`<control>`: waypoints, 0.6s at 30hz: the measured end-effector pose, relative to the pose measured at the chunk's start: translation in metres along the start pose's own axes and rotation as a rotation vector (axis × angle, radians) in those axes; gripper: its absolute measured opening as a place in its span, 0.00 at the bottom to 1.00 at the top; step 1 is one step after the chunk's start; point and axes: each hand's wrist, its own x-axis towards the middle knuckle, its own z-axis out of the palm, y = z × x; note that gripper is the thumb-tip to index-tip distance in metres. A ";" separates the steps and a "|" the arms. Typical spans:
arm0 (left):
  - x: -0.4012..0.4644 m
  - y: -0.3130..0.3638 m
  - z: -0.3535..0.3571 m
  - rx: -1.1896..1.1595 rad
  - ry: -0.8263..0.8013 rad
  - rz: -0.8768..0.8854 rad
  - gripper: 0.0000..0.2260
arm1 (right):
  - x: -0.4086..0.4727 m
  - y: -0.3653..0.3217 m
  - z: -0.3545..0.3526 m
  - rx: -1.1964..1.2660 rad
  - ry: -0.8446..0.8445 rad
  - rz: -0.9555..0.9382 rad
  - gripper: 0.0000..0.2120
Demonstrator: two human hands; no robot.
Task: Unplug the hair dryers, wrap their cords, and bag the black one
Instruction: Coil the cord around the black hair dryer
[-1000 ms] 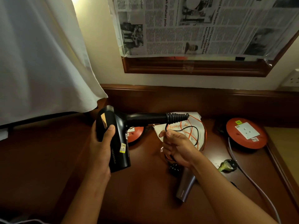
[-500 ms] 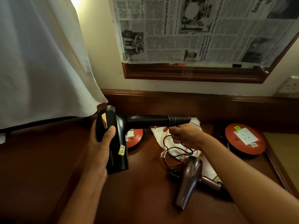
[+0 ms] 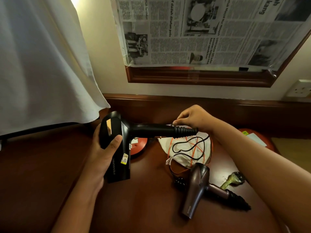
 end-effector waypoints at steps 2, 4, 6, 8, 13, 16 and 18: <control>-0.001 -0.003 0.001 0.034 -0.016 0.004 0.33 | -0.001 -0.007 -0.002 0.036 0.009 -0.041 0.05; -0.001 -0.006 0.002 0.047 -0.012 -0.006 0.35 | -0.001 -0.013 -0.004 0.031 0.009 -0.071 0.02; -0.001 -0.008 0.002 0.046 -0.008 -0.024 0.37 | -0.004 -0.021 -0.004 0.027 0.020 -0.088 0.01; -0.001 -0.008 0.003 0.048 0.008 -0.024 0.33 | -0.008 -0.027 -0.004 0.027 0.043 -0.101 0.02; -0.003 -0.011 0.004 0.009 0.110 -0.010 0.32 | -0.023 -0.041 -0.008 0.066 0.138 -0.130 0.01; -0.004 -0.011 0.006 -0.010 0.142 0.010 0.33 | -0.031 -0.045 -0.003 0.088 0.174 -0.126 0.02; -0.003 -0.012 0.007 -0.005 0.150 0.021 0.33 | -0.035 -0.046 0.003 0.089 0.212 -0.124 0.02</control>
